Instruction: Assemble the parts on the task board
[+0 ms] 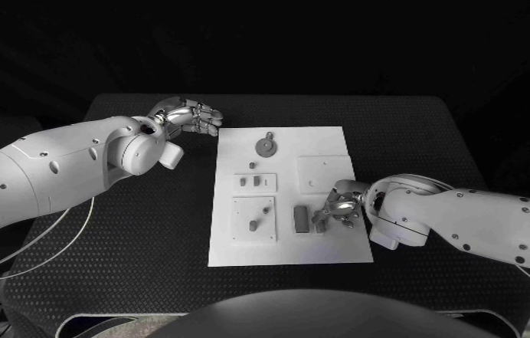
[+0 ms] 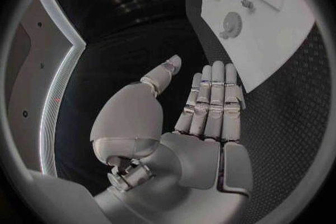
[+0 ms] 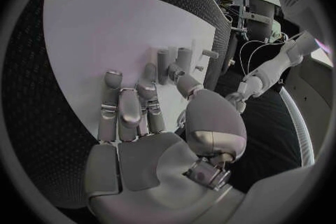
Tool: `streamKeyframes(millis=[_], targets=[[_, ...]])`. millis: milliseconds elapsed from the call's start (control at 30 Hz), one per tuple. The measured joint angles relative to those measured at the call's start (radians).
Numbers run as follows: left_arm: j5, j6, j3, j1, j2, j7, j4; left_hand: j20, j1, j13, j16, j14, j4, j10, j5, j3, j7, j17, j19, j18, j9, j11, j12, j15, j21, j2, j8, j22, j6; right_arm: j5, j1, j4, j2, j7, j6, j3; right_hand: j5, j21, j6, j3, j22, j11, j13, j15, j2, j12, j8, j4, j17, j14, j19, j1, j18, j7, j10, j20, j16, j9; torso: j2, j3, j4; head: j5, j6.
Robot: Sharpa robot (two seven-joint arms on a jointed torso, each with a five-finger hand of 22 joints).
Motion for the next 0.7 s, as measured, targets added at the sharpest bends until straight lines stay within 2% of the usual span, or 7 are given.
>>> streamKeyframes(millis=[200, 233, 400, 533, 567, 700], targets=[[0.0, 0.001, 0.0, 0.0, 0.0, -0.001, 0.0, 0.0, 0.0, -0.001, 0.0, 0.0, 0.0, 0.0, 0.0, 0.0, 0.0, 0.001, 0.0, 0.0, 0.0, 0.0, 0.0, 0.0, 0.0, 0.0, 0.0, 0.0, 0.0, -0.001, -0.001, -0.003, 0.001, -0.001, 0.003, 0.0, 0.0, 0.0, 0.001, 0.012, 0.0, -0.003, 0.0, -0.004, -0.036, 0.0, 0.0, 0.028, -0.009, -0.004, 0.0, -0.04, 0.001, -0.001, 0.003, 0.0, 0.0, -0.002, 0.0, 0.0005, 0.0, 0.0, 0.0], [0.0, 0.001, 0.0, 0.0, 0.0, -0.001, 0.0, 0.0, 0.0, -0.001, 0.0, 0.0, 0.0, 0.0, 0.0, 0.0, 0.0, 0.001, 0.0, 0.0, 0.0, 0.0, 0.0, 0.0, 0.0, 0.0, 0.0, 0.0, 0.0, -0.001, -0.001, -0.003, 0.001, -0.001, 0.003, 0.0, 0.0, -0.003, 0.001, 0.013, 0.0, -0.003, 0.0, -0.004, -0.051, 0.0, 0.0, 0.037, -0.011, -0.004, 0.0, -0.046, 0.001, 0.0, 0.003, 0.0, 0.0, -0.004, 0.0, 0.0005, 0.0, 0.0, 0.0], [0.0, 0.001, 0.0, 0.0, 0.0, -0.001, 0.0, 0.0, 0.0, -0.001, 0.0, 0.0, 0.003, 0.0, 0.0, 0.003, 0.0, 0.001, 0.0, 0.0, 0.0, 0.0, 0.0, 0.0, 0.0, 0.0, 0.0, 0.0, 0.0, -0.001, -0.001, -0.004, 0.001, -0.001, 0.004, 0.0, 0.0, -0.005, -0.001, 0.026, 0.0, -0.003, 0.0, -0.006, -0.088, 0.0, 0.003, 0.056, -0.019, -0.006, 0.0, -0.057, 0.001, 0.001, 0.003, 0.0, 0.0, -0.01, 0.0, 0.0005, -0.0001, 0.001, 0.0], [0.0, 0.001, 0.0, 0.0, 0.0, -0.002, 0.0, 0.0, 0.0, -0.001, 0.0, 0.0, 0.003, 0.0, 0.0, 0.003, 0.0, 0.001, 0.0, 0.0, 0.0, 0.0, 0.0, 0.0, 0.0, 0.0, 0.0, 0.0, 0.0, -0.001, -0.001, -0.004, 0.001, -0.001, 0.004, 0.0, 0.0, -0.005, -0.001, 0.028, 0.0, -0.003, 0.0, -0.008, -0.1, -0.004, 0.003, 0.066, -0.02, -0.008, 0.0, -0.068, 0.001, 0.001, 0.003, 0.0, 0.0, -0.012, 0.0, 0.0005, -0.0001, 0.001, 0.0], [0.0, 0.001, 0.0, 0.0, 0.0, -0.002, 0.0, 0.0, 0.0, -0.001, 0.0, 0.0, 0.003, 0.0, 0.0, 0.003, 0.0, 0.001, 0.0, 0.0, 0.0, 0.0, 0.0, 0.0, 0.0, 0.0, 0.0, 0.0, 0.0, -0.001, -0.001, -0.004, 0.001, -0.001, 0.004, 0.0, 0.0, -0.005, -0.001, 0.033, 0.0, -0.003, 0.0, -0.006, -0.117, -0.004, 0.003, 0.077, -0.022, -0.013, 0.0, -0.07, 0.001, 0.001, 0.003, 0.0, 0.0, -0.012, 0.0, 0.0005, -0.0002, 0.001, 0.0], [0.0, 0.001, 0.0, 0.0, 0.0, -0.003, 0.0, 0.0, 0.0, -0.001, 0.0, 0.0, 0.003, 0.0, 0.0, 0.003, 0.0, 0.001, 0.0, 0.0, 0.0, 0.0, 0.0, 0.0, 0.0, 0.0, 0.0, 0.0, 0.0, 0.0, -0.001, -0.003, 0.0, 0.0, 0.005, 0.0, 0.0, -0.009, -0.001, 0.056, 0.0, -0.001, 0.002, -0.008, -0.158, -0.004, 0.003, 0.117, -0.025, -0.018, 0.002, -0.077, 0.001, 0.001, 0.001, -0.002, 0.0, -0.015, 0.0, 0.0005, -0.0002, 0.0, 0.0]])
